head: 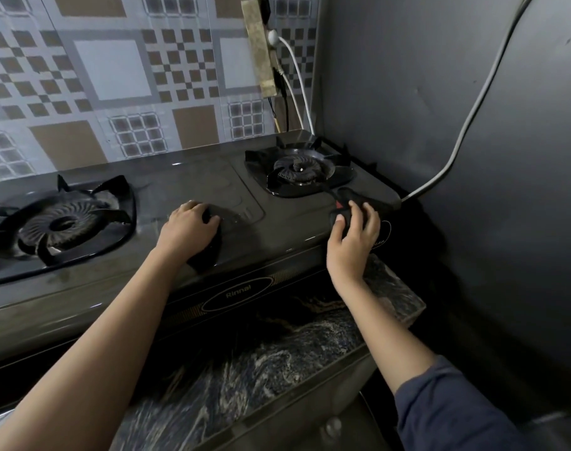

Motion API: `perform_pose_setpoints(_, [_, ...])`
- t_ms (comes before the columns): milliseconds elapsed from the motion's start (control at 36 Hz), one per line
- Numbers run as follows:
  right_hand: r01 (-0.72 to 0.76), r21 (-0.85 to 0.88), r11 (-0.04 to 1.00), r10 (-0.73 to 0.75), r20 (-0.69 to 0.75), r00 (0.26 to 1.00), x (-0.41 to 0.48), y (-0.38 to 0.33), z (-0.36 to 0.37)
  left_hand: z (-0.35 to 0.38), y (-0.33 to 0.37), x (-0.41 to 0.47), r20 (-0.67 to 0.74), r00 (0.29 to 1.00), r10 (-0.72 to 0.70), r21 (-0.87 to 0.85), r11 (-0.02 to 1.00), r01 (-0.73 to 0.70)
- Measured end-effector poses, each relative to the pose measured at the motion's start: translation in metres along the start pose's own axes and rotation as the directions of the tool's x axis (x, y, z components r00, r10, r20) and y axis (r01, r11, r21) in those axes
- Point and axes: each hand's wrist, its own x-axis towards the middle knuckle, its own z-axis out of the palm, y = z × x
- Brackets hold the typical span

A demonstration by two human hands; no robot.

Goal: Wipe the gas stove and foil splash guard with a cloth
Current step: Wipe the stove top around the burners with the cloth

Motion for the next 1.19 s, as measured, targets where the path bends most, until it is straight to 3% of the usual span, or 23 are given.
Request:
perform_pose_setpoints(139, [0.257, 0.001, 0.966, -0.256, 0.105, 0.961, -0.024, -0.018, 0.002, -0.003, -0.004, -0.004, 0.011, 0.999, 0.03, 0.001, 1.0, -0.03])
perform_pose_setpoints(250, [0.466, 0.066, 0.882, -0.463, 0.298, 0.835, -0.026, -0.023, -0.008, -0.006, -0.004, -0.006, 0.033, 0.999, 0.035, 0.009, 0.999, -0.035])
perform_pose_setpoints(361, [0.57, 0.083, 0.817, -0.543, 0.44, 0.715, -0.005, -0.011, -0.025, -0.007, -0.006, -0.007, 0.045, 0.998, 0.031, 0.015, 0.999, -0.032])
perform_pose_setpoints(417, [0.535, 0.047, 0.844, -0.494, 0.458, 0.739, 0.007, -0.002, -0.031, -0.007, -0.006, -0.008, 0.045, 0.998, 0.037, 0.013, 0.999, -0.037])
perform_pose_setpoints(583, [0.302, -0.14, 0.943, -0.241, 0.339, 0.909, 0.048, 0.017, -0.037, -0.007, -0.004, -0.011, 0.037, 0.999, 0.031, 0.014, 0.999, -0.031])
perform_pose_setpoints(694, [0.221, -0.289, 0.932, -0.093, 0.398, 0.913, 0.08, 0.014, -0.036, -0.007, -0.002, -0.012, 0.028, 0.999, 0.017, 0.013, 1.0, -0.017])
perform_pose_setpoints(833, [0.191, -0.372, 0.908, 0.033, 0.518, 0.855, 0.11, 0.009, -0.029, -0.008, 0.003, -0.016, 0.018, 1.0, -0.016, 0.03, 0.999, 0.016])
perform_pose_setpoints(972, [0.283, -0.39, 0.876, -0.054, 0.502, 0.863, 0.104, 0.007, -0.026, -0.007, 0.002, -0.018, -0.002, 1.0, -0.025, 0.009, 1.0, 0.025])
perform_pose_setpoints(1194, [0.431, -0.178, 0.884, -0.297, 0.498, 0.814, 0.057, -0.018, -0.017, -0.009, 0.002, -0.023, 0.008, 0.998, -0.059, 0.01, 0.998, 0.058])
